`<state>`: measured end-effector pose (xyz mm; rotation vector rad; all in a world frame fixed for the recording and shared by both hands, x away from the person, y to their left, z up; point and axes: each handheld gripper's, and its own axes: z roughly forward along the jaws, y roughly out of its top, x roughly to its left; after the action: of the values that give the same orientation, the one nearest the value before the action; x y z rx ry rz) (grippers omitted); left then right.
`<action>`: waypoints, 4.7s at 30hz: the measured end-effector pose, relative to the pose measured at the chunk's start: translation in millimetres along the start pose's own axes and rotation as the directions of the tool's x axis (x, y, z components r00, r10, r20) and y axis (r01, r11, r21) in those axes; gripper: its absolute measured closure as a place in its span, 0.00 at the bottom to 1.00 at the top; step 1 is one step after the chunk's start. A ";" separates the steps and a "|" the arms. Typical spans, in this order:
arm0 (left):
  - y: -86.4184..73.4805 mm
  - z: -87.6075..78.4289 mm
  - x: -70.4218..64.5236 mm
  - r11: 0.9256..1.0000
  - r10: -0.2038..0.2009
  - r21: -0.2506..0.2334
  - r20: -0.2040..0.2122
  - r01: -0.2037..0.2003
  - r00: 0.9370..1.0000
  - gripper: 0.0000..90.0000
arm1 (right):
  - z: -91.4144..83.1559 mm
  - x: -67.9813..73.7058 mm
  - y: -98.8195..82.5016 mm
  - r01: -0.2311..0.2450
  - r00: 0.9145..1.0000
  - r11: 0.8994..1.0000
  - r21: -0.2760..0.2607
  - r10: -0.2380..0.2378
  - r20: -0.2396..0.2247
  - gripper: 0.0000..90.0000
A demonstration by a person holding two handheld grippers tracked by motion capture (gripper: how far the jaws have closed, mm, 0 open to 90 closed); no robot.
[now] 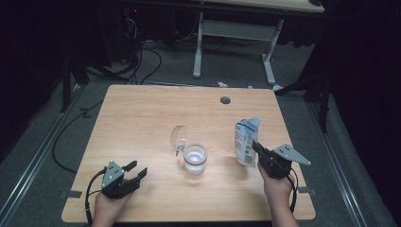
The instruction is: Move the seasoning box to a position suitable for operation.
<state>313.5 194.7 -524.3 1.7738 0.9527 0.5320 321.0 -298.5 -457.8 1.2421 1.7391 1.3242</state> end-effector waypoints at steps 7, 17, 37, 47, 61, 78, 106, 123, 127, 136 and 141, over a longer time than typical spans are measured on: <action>-1.4 -5.9 5.8 0.999 -0.037 -0.034 -0.016 0.036 0.999 0.53 | 1.9 -3.0 -18.8 -0.032 0.999 0.997 -0.072 0.032 0.007 1.00; -5.0 -11.6 5.1 0.999 -0.028 -0.029 -0.042 0.027 0.999 0.55 | 1.5 -2.5 -22.0 -0.023 1.000 0.994 -0.104 0.023 -0.007 1.00; -12.9 -25.5 13.8 0.998 -0.061 -0.034 -0.051 0.059 0.997 0.54 | 15.4 -25.4 -28.7 0.005 0.997 0.993 -0.115 0.004 0.076 1.00; -10.6 -21.4 11.3 0.998 -0.054 -0.032 -0.030 0.053 0.998 0.54 | 9.7 -31.6 -35.9 0.003 0.997 0.993 -0.118 0.007 0.079 1.00; -8.0 -18.6 12.4 0.998 -0.047 -0.029 -0.001 0.047 0.999 0.53 | -1.3 -27.8 -47.6 0.010 0.997 0.996 -0.092 -0.003 0.071 0.98; -8.5 -15.9 10.8 1.000 -0.021 -0.017 0.006 0.021 1.000 0.52 | -3.5 -25.7 -49.1 0.001 0.997 0.997 -0.074 0.005 0.077 0.87; 0.2 3.4 3.6 1.000 0.004 -0.009 -0.002 -0.005 1.000 0.56 | -27.5 -14.4 -67.6 0.010 0.994 1.000 0.022 -0.012 0.110 0.70; 3.8 9.8 2.5 1.000 -0.017 -0.001 -0.009 0.017 1.000 0.61 | -30.3 9.9 -73.5 0.038 0.997 0.998 0.055 -0.041 0.066 0.70; 4.5 8.1 2.6 1.000 -0.029 0.007 -0.003 0.029 1.000 0.62 | -25.5 17.7 -70.9 0.067 0.997 0.996 0.061 -0.069 0.044 0.69; 3.4 -0.6 2.7 0.999 -0.049 0.010 -0.040 0.049 0.998 0.59 | -3.1 36.9 -64.9 0.094 0.996 0.992 0.084 -0.093 -0.016 0.68; 0.2 -4.9 2.1 0.998 -0.060 -0.002 -0.081 0.060 0.995 0.53 | 6.6 45.5 -60.8 0.097 0.995 0.992 0.086 -0.094 -0.036 0.74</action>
<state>311.2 199.2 -522.3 1.7294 1.0597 0.5691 291.2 -257.2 -514.6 1.1754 1.8735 1.2305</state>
